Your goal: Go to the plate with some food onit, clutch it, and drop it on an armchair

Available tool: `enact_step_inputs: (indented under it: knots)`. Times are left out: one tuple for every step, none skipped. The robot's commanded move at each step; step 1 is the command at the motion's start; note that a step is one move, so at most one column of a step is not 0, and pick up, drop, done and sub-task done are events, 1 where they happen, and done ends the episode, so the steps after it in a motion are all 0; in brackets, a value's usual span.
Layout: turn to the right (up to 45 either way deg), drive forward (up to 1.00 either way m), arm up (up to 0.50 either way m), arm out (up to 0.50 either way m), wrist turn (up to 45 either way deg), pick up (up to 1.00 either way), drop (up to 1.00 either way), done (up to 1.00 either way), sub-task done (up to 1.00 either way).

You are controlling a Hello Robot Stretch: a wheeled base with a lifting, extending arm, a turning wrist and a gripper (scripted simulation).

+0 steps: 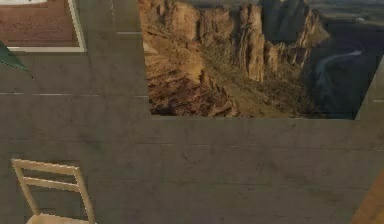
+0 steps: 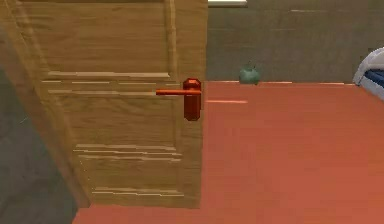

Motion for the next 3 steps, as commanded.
enact_step_inputs:
  knots:
    - [27.0, 0.0, 0.0, 0.0, 0.0, 0.0, 0.0, 0.0, 0.0]
    - [0.0, 0.05, 0.0, 0.0, 0.0, 0.0, 0.0, 0.0, 0.0]
    - [45.0, 0.0, 0.0, 0.0, 0.0, 0.0, 0.0, 0.0, 0.0]
